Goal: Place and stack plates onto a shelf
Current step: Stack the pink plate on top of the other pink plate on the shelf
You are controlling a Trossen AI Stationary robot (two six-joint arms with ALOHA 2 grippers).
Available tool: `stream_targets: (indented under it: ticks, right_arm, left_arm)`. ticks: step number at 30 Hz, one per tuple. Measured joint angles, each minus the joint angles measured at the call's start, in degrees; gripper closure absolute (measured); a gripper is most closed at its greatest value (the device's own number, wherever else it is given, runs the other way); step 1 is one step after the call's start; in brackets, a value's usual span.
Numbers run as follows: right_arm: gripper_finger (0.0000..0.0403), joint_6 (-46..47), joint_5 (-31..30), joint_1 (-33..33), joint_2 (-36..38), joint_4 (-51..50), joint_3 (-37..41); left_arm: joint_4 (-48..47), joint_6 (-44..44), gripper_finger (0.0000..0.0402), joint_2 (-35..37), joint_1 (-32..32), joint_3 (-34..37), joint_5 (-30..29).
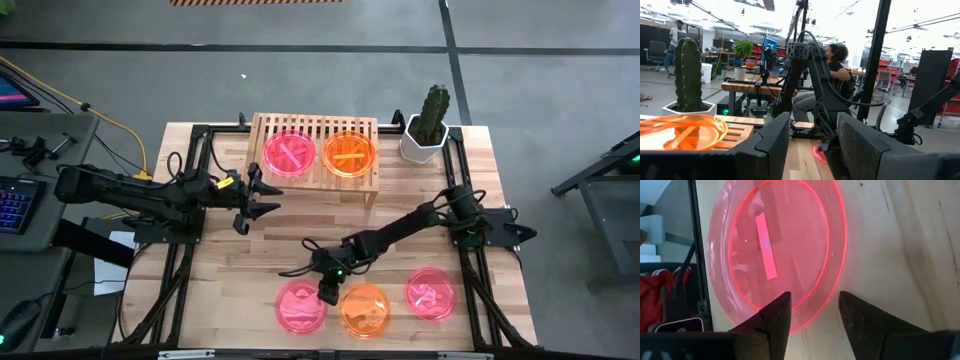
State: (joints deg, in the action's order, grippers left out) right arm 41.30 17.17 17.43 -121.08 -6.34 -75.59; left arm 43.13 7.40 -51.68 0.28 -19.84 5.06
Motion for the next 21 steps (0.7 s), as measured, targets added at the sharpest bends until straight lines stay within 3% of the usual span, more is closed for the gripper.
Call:
stream_targets:
  ticks: [6,16,21]
  right_arm:
    - [0.0248,-0.3,-0.6,0.0,-0.1,0.6,0.0]
    - [0.0391,-2.4,-5.7,0.3,-0.1,-0.4,0.1]
    - [0.0397,-4.3,-5.4,0.2,-0.1,-0.2,0.1]
  left_arm:
    - [0.0,0.0,0.0245,0.0,0.0,0.0,0.0]
    - [0.0,0.0,0.0245,0.0,0.0,0.0,0.0]
    - [0.2,2.3,0.0245,1.0,0.0,0.0,1.3]
